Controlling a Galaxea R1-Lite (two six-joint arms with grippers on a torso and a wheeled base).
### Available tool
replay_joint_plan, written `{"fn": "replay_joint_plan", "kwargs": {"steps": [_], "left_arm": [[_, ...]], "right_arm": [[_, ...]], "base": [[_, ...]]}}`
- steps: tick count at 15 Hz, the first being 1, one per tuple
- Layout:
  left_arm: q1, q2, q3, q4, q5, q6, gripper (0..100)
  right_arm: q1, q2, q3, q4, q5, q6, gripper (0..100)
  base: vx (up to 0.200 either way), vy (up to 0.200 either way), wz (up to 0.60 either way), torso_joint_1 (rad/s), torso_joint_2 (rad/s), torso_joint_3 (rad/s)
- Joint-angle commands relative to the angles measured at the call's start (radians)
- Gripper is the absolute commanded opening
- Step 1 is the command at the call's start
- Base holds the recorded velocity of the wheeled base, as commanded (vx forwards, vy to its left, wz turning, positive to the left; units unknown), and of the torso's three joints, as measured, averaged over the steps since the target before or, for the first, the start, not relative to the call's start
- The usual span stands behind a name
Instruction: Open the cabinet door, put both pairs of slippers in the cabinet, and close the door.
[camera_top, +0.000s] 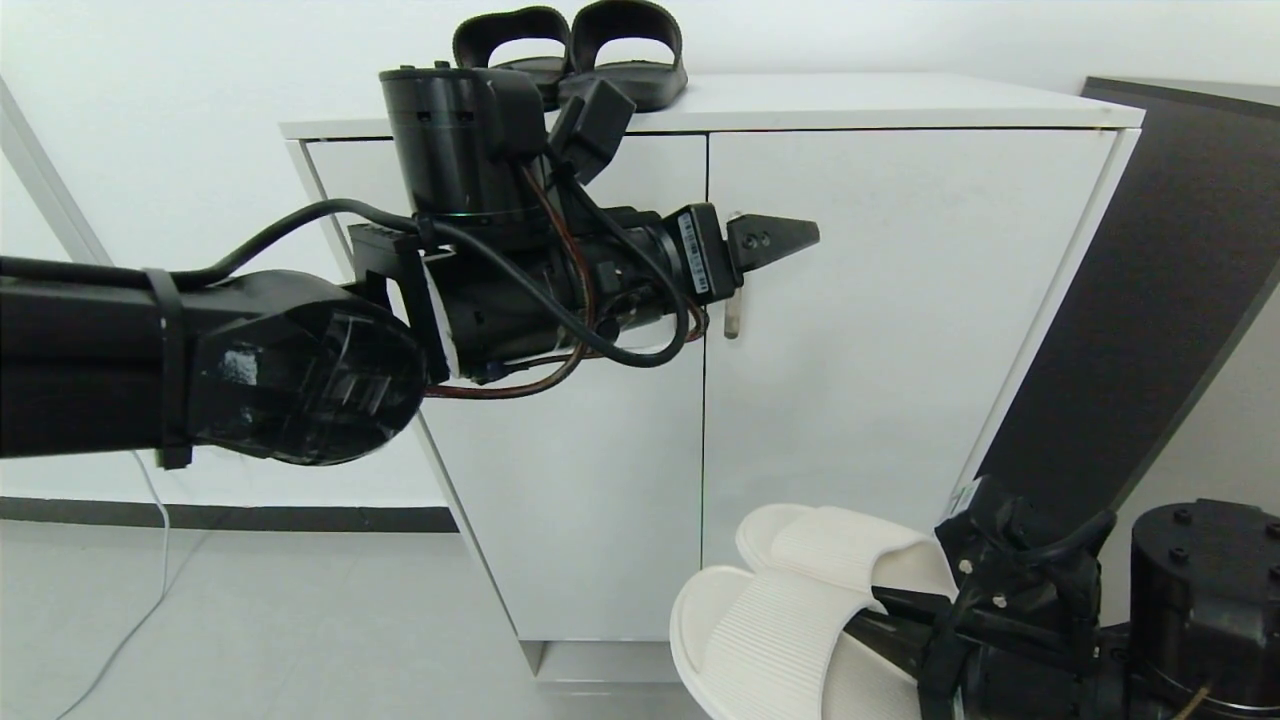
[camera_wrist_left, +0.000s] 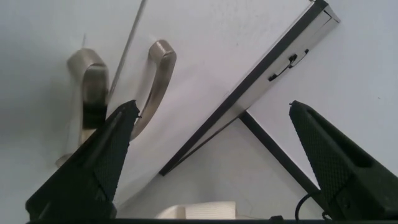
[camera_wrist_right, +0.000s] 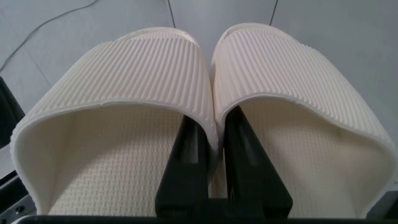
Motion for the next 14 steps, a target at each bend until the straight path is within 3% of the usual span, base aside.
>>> {"fn": "replay_joint_plan", "kwargs": {"steps": [1,7,8,14], "left_arm": [[0.001,0.032,-0.026,0.001,0.004,0.0,100],[-0.004,0.08,-0.084,0.016,0.002,-0.003,100],[-0.004,0.08,-0.082,0.015,0.002,-0.003,0],[-0.01,0.047,-0.046,0.029,-0.006,-0.005,0]], "right_arm": [[0.0,0.009,0.0,-0.002,0.0,0.0,0],[0.0,0.009,0.0,-0.002,-0.001,0.0,0],[0.0,0.009,0.001,-0.002,-0.001,0.0,0],[0.003,0.009,0.02,0.0,0.012,-0.003,0]], "base": [[0.0,0.0,0.0,0.0,0.0,0.0],[0.0,0.0,0.0,0.0,0.0,0.0],[0.0,0.0,0.0,0.0,0.0,0.0],[0.0,0.0,0.0,0.0,0.0,0.0]]}}
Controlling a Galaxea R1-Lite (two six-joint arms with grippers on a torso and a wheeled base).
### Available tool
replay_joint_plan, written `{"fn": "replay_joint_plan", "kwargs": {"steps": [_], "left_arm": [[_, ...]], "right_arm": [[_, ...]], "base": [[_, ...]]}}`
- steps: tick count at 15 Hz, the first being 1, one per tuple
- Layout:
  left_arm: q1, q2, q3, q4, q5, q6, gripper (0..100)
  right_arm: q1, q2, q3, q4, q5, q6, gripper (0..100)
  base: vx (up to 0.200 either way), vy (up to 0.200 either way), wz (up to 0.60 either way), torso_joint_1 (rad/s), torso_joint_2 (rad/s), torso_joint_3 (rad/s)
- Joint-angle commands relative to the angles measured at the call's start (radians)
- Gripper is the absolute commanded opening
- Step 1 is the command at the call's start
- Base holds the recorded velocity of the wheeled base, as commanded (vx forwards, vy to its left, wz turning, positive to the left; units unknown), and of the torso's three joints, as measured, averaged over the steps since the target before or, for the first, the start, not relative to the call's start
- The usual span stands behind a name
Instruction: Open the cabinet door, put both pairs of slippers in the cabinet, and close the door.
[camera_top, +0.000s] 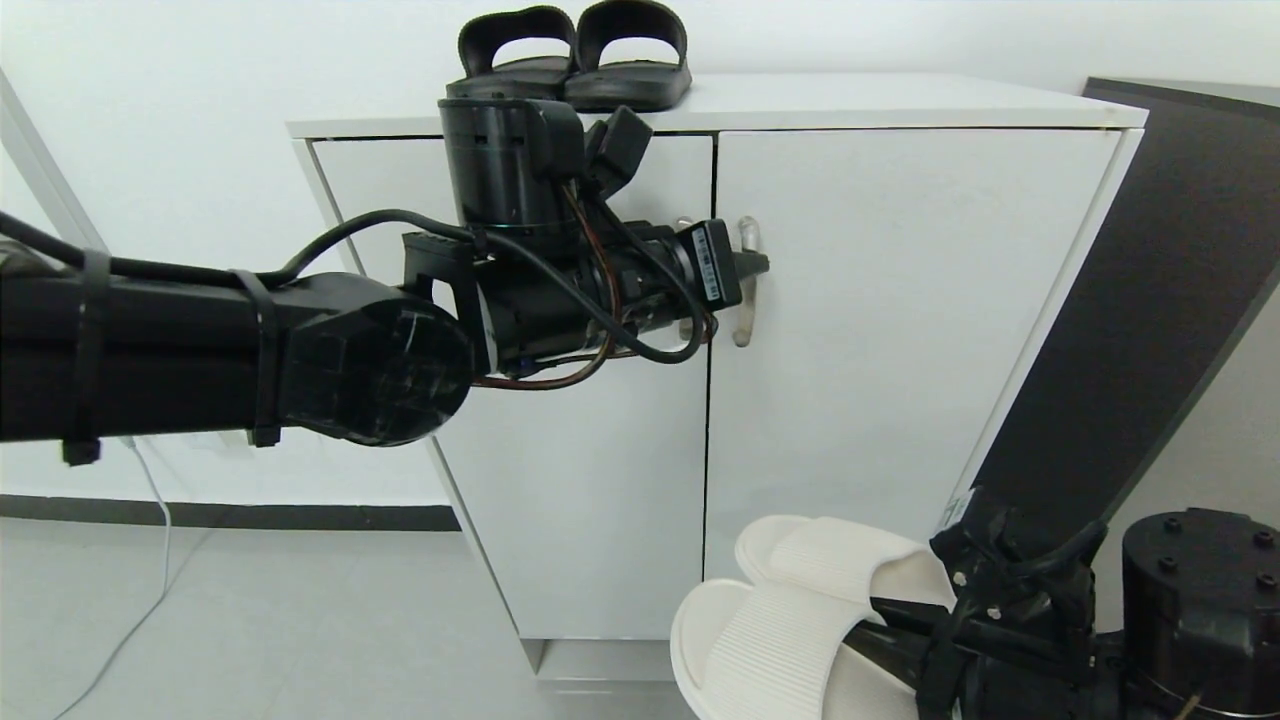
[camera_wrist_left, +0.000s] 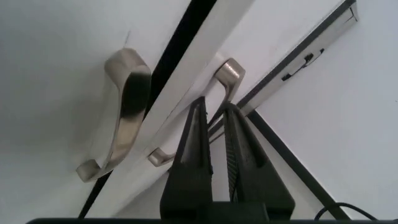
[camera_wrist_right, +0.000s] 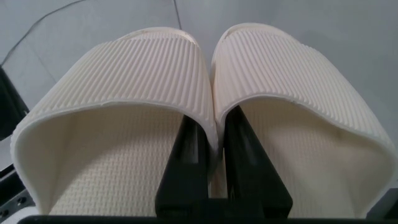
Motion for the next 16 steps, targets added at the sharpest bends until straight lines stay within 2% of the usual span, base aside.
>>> {"fn": "replay_joint_plan", "kwargs": {"steps": [1,5,10,15,16], "left_arm": [[-0.015,-0.036,0.04,0.001,-0.005,-0.003,0],[-0.061,-0.097,0.132,-0.005,-0.006,-0.001,0],[-0.129,-0.201,0.25,-0.008,0.001,0.002,0],[-0.129,-0.309,0.353,-0.029,0.003,-0.001,0],[-0.112,-0.318,0.373,-0.059,-0.002,-0.004,0]], "right_arm": [[0.0,-0.003,0.013,0.0,0.034,-0.004,0],[0.006,-0.02,0.05,0.0,0.112,-0.01,0],[0.008,-0.02,0.053,0.0,0.112,-0.01,0],[0.012,-0.02,0.055,0.0,0.112,-0.01,0],[0.015,-0.019,0.055,0.0,0.112,-0.01,0]], "base": [[0.0,0.0,0.0,0.0,0.0,0.0],[0.0,0.0,0.0,0.0,0.0,0.0],[0.0,0.0,0.0,0.0,0.0,0.0],[0.0,0.0,0.0,0.0,0.0,0.0],[0.0,0.0,0.0,0.0,0.0,0.0]]}}
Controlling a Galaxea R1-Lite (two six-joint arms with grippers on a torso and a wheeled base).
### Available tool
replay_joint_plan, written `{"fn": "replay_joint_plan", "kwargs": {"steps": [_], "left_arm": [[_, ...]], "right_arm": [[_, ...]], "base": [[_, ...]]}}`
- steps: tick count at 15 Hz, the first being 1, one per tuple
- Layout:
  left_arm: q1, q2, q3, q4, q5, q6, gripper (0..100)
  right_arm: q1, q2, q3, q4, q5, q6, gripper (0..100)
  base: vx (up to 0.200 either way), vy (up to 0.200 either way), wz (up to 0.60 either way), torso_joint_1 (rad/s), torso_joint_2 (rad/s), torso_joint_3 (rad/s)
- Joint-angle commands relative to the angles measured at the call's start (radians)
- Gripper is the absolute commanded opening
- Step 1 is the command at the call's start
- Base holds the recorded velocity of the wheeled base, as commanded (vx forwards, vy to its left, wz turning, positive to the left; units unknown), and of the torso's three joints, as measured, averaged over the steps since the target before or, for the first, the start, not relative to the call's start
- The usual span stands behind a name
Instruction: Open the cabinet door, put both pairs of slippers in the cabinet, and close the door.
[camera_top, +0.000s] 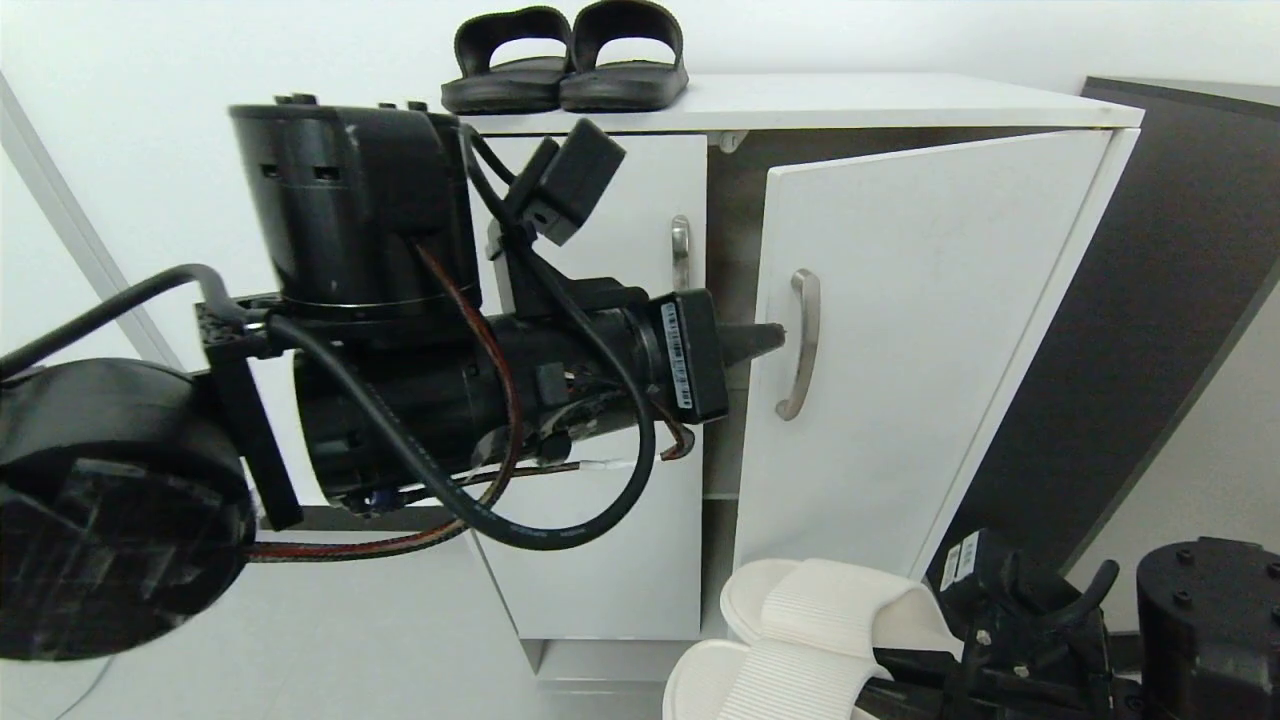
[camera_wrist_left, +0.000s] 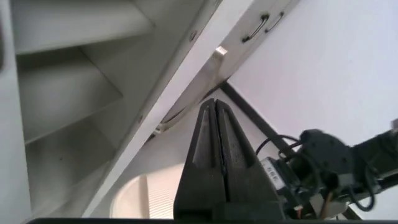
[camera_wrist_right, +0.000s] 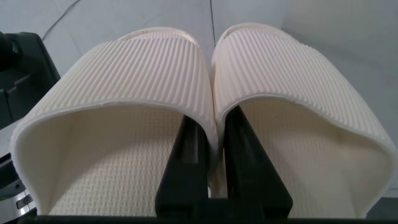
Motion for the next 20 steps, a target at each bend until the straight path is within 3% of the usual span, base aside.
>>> {"fn": "replay_joint_plan", "kwargs": {"steps": [1,4,7,11,16,17,20], "left_arm": [[0.021,-0.038,0.029,-0.016,-0.006,-0.002,0],[0.102,-0.002,0.029,-0.065,-0.015,-0.013,0],[0.13,0.058,0.007,-0.12,-0.069,-0.033,0],[0.13,0.153,-0.085,-0.125,-0.092,-0.033,0],[0.13,0.196,-0.118,-0.126,-0.092,-0.037,0],[0.13,0.198,-0.118,-0.128,-0.09,-0.06,0],[0.111,0.213,-0.112,-0.165,-0.089,-0.062,0]], "right_arm": [[0.004,0.0,0.0,0.0,0.0,0.0,0],[0.008,-0.002,0.006,0.0,0.0,0.0,0],[0.016,0.001,0.006,0.0,0.0,0.0,0],[0.033,0.003,0.023,0.003,0.0,0.0,0],[0.059,0.003,0.038,0.005,0.002,0.0,0],[0.076,0.003,0.051,0.006,0.002,0.0,0],[0.111,0.001,0.068,0.005,0.002,0.0,0]], "base": [[0.0,0.0,0.0,0.0,0.0,0.0],[0.0,0.0,0.0,0.0,0.0,0.0],[0.0,0.0,0.0,0.0,0.0,0.0],[0.0,0.0,0.0,0.0,0.0,0.0],[0.0,0.0,0.0,0.0,0.0,0.0],[-0.2,0.0,0.0,0.012,0.0,0.007],[-0.2,0.0,0.0,0.006,0.0,0.001]]}}
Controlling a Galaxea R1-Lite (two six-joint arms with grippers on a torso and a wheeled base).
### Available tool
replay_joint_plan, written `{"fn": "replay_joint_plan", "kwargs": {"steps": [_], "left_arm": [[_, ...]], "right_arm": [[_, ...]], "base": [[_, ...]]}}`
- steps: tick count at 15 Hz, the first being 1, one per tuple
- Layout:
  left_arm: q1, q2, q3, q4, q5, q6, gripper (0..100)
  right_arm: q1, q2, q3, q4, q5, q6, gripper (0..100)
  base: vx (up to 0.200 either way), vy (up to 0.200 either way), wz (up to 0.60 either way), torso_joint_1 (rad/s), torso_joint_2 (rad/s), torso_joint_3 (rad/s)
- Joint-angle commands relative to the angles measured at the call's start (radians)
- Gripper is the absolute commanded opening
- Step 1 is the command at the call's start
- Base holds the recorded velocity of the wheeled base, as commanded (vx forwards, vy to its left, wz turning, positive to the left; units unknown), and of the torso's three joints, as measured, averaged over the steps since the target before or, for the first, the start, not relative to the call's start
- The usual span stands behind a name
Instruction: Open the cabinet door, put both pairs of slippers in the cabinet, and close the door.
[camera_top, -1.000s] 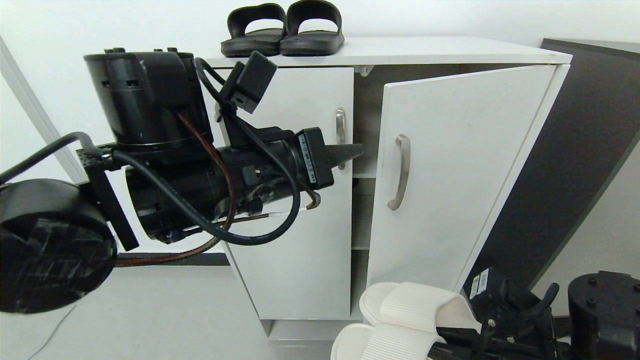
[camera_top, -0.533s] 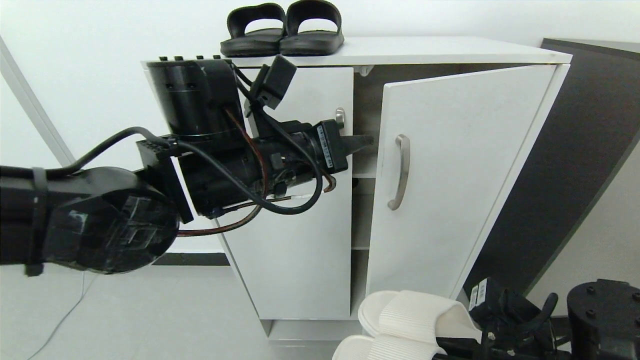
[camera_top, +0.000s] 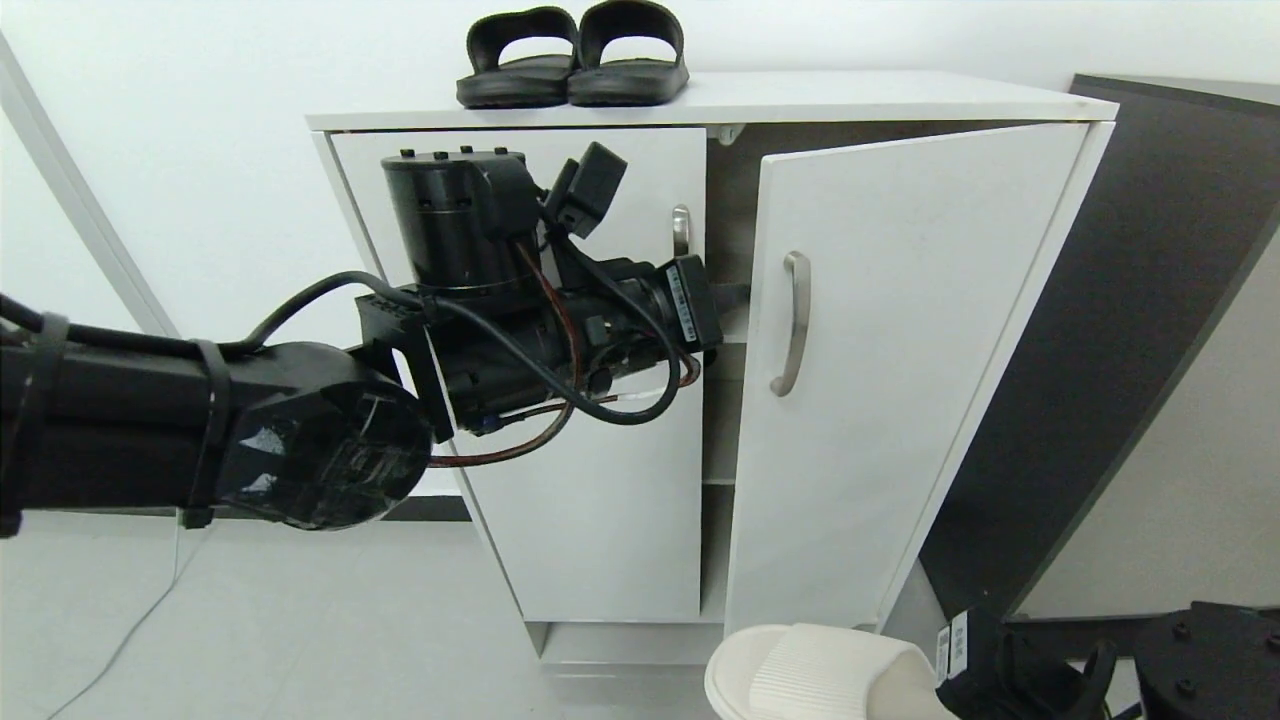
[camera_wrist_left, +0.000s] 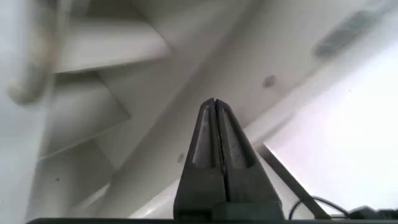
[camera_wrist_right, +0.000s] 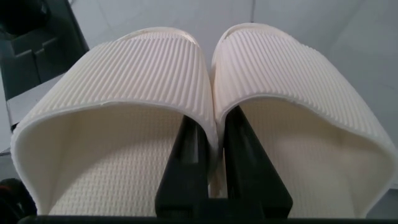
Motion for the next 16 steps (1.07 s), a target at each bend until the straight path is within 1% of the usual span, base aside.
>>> {"fn": "replay_joint_plan", "kwargs": {"steps": [1,2,3,4,6,12,16], "left_arm": [[-0.047,0.017,0.006,-0.009,-0.003,-0.001,0],[-0.076,0.02,0.006,-0.015,-0.003,0.001,0],[-0.125,0.025,0.004,-0.032,0.002,0.005,0],[-0.137,0.031,0.003,-0.044,0.003,0.005,0],[-0.134,0.031,0.006,-0.053,0.003,0.004,0],[-0.108,-0.001,0.03,-0.055,0.006,0.002,0],[-0.073,-0.062,0.095,-0.055,0.006,0.002,0]], "right_arm": [[0.019,0.0,0.009,-0.001,0.0,-0.001,0],[0.022,0.0,0.012,-0.002,0.0,-0.001,0],[0.026,-0.001,0.013,-0.002,0.0,-0.001,0],[0.026,-0.003,0.015,-0.002,0.0,-0.001,0],[0.026,-0.003,0.019,-0.004,0.0,-0.001,0],[0.028,-0.003,0.019,-0.005,-0.001,-0.001,0],[0.026,0.005,0.019,-0.007,-0.004,-0.016,0]], "base": [[-0.2,0.0,0.0,-0.002,0.01,0.007],[-0.2,0.0,0.0,0.012,0.0,0.002],[-0.2,0.0,0.0,0.002,0.0,-0.002],[-0.2,0.0,0.0,0.002,0.0,-0.002],[-0.2,0.0,0.0,0.002,0.0,0.002],[0.0,0.0,0.0,0.0,0.0,0.0],[0.0,0.0,0.0,0.0,0.0,0.0]]}}
